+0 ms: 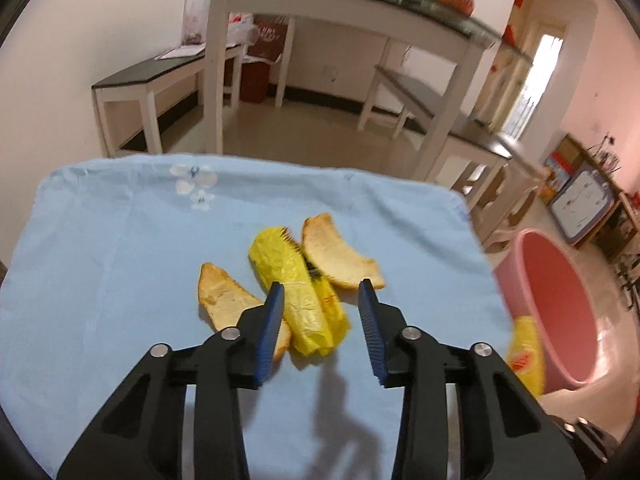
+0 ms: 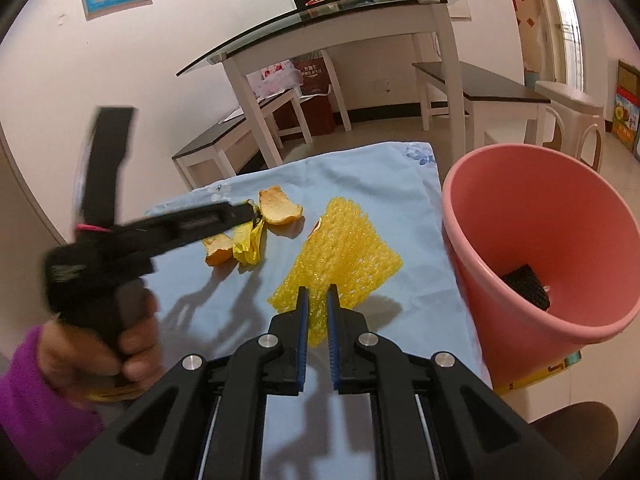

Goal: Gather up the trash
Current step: 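Grasp the yellow foam net with the right tool while the left tool grasps the yellow packet, then carry the yellow net and yellow packet over the pink bucket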

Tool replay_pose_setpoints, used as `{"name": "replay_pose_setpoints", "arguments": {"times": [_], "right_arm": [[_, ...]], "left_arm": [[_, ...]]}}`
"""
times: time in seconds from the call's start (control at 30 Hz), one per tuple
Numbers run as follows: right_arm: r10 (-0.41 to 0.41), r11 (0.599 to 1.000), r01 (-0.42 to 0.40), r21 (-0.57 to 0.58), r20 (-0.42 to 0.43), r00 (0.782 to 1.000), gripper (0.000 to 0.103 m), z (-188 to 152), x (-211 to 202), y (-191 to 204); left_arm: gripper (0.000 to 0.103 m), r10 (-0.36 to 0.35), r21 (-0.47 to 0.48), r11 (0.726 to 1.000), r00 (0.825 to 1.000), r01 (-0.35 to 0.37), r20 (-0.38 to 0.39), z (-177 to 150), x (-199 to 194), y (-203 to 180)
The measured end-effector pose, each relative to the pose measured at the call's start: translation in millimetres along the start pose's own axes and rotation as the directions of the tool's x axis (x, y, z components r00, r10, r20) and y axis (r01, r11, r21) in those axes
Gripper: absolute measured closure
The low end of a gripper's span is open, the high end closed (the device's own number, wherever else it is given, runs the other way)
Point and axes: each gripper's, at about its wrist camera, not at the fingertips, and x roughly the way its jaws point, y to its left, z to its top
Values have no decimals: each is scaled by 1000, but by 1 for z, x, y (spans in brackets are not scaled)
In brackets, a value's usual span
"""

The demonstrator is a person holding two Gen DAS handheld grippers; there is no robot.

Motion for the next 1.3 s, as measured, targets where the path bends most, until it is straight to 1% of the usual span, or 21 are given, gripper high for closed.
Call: {"name": "replay_pose_setpoints", "arguments": {"times": [0.1,0.13,0.17,0.2,0.27,0.3,0.33,0.53,0.8,0.9,1.1,1.3], "right_arm": [[3,1000,-3,-7,3,1000,95,0,-1,1],[4,1000,-4,-8,3,1000,95,-1,-2,0],[3,1000,-3,-10,5,1000,95,-1,-3,0],[3,1000,-3,-10,6,1000,95,-1,-4,1],[3,1000,-3,-13,9,1000,95,-2,-6,2],[5,1000,-5,-16,13,1000,95,-2,-8,3],[6,1000,-5,-18,14,1000,95,-2,-8,4],[21,999,-21,-40,23,1000,95,-5,-16,16],[37,998,-34,-57,41,998,95,-9,-32,26],[34,998,-31,-57,45,998,95,-11,-37,26],[21,999,-17,-51,69,997,95,-13,-54,22],[-16,1000,18,-14,112,994,95,-10,-72,3]], "left_arm": [[76,31,2,1000,999,-31,-45,-6,14,5],[81,28,-6,1000,998,-28,-59,-9,16,7],[90,28,-11,1000,998,-29,-57,-10,15,8],[92,24,-21,999,998,-25,-55,-12,11,11],[98,-18,-55,998,999,16,-42,-15,1,17],[98,-49,-71,996,998,46,-33,-17,-7,20],[98,-64,-75,995,998,62,-26,-19,-14,22],[99,-112,-74,991,994,113,16,-33,-56,23],[99,-99,-28,994,991,102,95,-53,-110,13],[99,-100,-11,995,988,102,114,-58,-122,6],[99,-129,40,991,979,124,156,-64,-137,-17],[99,-173,62,984,970,165,172,-65,-140,-37]]}}
